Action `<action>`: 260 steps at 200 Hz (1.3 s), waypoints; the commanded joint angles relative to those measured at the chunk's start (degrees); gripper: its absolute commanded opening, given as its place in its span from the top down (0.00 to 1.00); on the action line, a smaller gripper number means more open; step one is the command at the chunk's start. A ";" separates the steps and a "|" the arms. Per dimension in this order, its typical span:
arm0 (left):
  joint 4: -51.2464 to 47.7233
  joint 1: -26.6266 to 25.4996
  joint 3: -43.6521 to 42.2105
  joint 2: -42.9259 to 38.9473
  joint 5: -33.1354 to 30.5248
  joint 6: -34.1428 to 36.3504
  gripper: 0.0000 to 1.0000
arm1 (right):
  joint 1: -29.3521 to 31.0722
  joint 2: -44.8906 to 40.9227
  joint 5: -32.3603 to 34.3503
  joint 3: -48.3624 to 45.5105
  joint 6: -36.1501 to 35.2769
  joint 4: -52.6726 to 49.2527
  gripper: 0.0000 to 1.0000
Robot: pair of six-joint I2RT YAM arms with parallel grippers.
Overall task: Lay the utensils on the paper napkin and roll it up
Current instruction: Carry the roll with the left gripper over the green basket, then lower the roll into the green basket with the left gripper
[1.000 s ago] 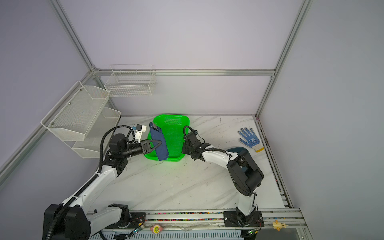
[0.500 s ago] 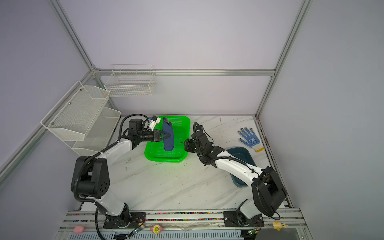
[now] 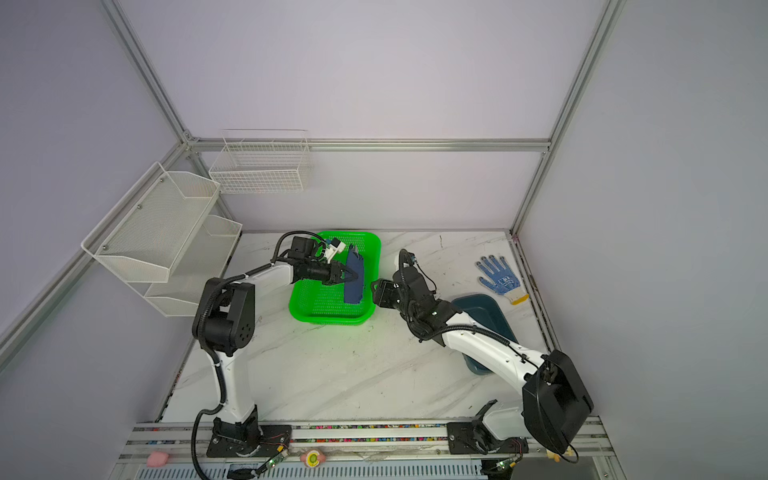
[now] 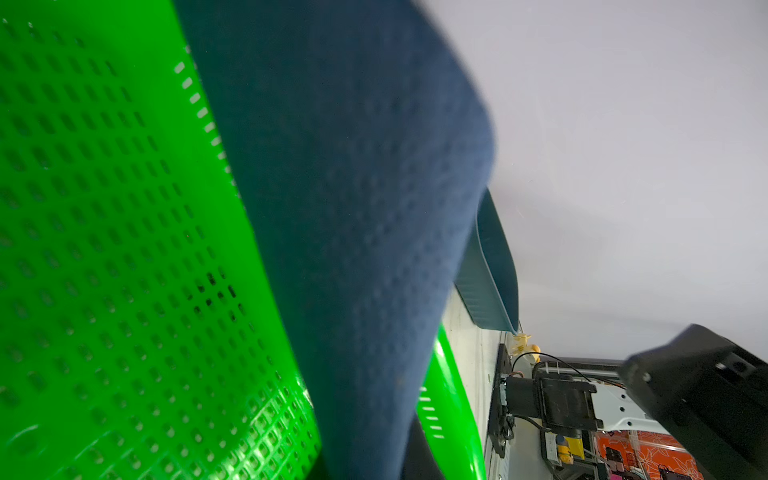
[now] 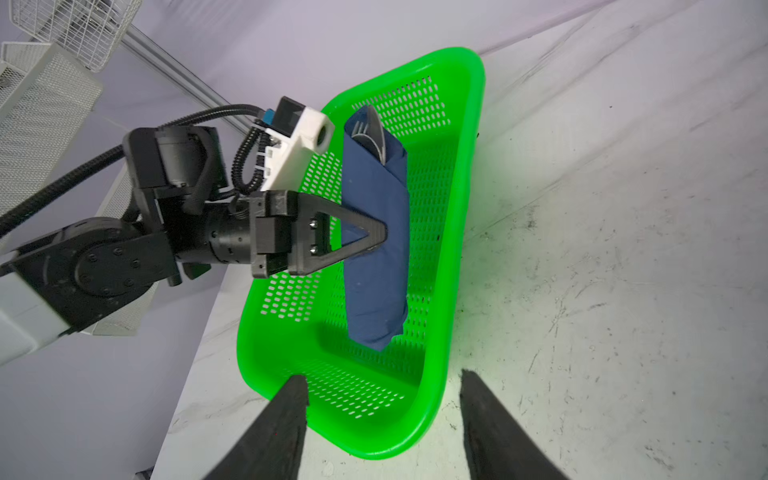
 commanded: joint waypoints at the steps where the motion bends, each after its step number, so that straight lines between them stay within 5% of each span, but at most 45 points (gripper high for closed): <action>1: -2.20 -0.54 6.98 1.18 0.41 1.93 0.88 | -0.20 1.78 -2.23 -0.35 0.95 2.28 0.39; 167: -5.87 -2.36 10.17 11.82 -1.85 0.55 0.86 | -0.14 5.82 0.87 1.13 2.00 -2.42 0.40; 235: -12.76 -2.98 12.04 13.62 -8.98 1.91 0.75 | -0.14 5.38 1.00 1.08 2.18 -2.97 0.40; 260: -14.69 -3.34 12.41 13.29 -11.56 2.77 0.61 | -0.17 4.91 1.18 0.99 2.13 -3.18 0.40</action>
